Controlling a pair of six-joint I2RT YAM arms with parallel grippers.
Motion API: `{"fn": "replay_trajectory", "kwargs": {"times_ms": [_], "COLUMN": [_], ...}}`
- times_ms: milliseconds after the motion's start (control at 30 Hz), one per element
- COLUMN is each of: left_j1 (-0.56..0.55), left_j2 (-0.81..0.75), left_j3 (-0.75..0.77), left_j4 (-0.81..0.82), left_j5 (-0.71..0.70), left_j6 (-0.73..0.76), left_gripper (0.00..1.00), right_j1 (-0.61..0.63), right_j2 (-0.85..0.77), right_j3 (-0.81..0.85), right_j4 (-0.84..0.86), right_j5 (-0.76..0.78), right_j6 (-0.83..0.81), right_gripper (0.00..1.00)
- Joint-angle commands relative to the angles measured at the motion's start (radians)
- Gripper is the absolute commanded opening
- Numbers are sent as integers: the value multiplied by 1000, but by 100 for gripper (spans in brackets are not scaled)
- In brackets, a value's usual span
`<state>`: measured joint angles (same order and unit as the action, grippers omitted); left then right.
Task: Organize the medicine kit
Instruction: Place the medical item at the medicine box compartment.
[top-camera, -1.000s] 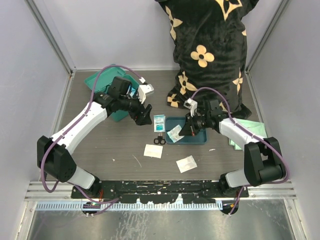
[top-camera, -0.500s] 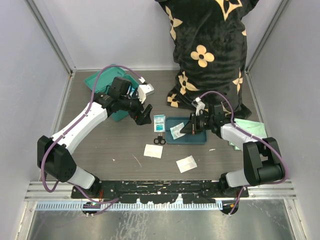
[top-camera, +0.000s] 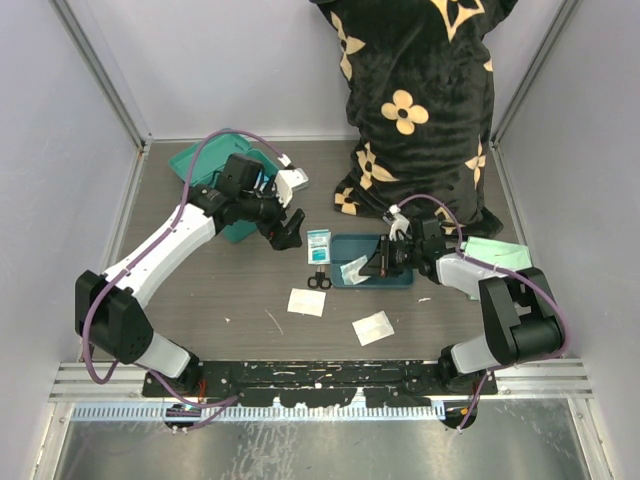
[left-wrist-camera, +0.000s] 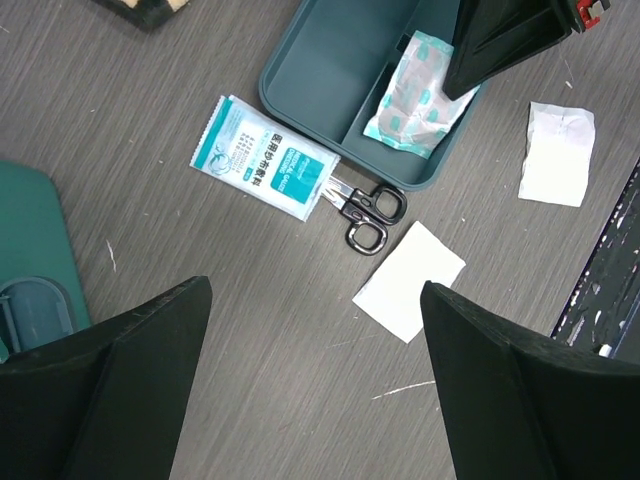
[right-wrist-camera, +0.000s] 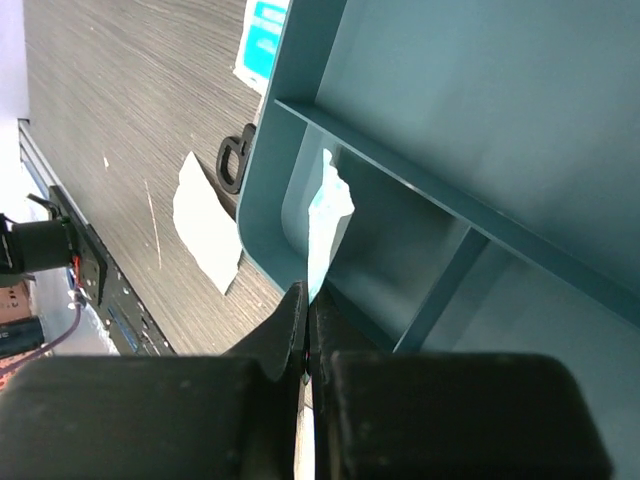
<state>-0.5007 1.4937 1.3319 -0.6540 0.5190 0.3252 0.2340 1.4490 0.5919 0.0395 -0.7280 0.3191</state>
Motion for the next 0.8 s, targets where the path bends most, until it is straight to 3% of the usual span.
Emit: {"fn": "replay_trajectory", "kwargs": {"times_ms": [0,333,567,767], "left_j1": [5,4,5,5], "left_j2": [0,-6,-17,-20], "left_j3": [24,11,4,1], "left_j4": [33,27,28,27], "left_j5": [-4,-16,-20,-24], "left_j6": [16,25,31,36], "left_gripper": [90,94,95,97], "right_j1": [26,31,36,48], "right_j2": [1,18,20,33], "right_j3": [-15,-21,6,34], "right_j4": [60,89,54,22], "right_j5": [50,71,93,98], "right_j6": [34,65,18,-7], "right_gripper": [9,19,38,47]}}
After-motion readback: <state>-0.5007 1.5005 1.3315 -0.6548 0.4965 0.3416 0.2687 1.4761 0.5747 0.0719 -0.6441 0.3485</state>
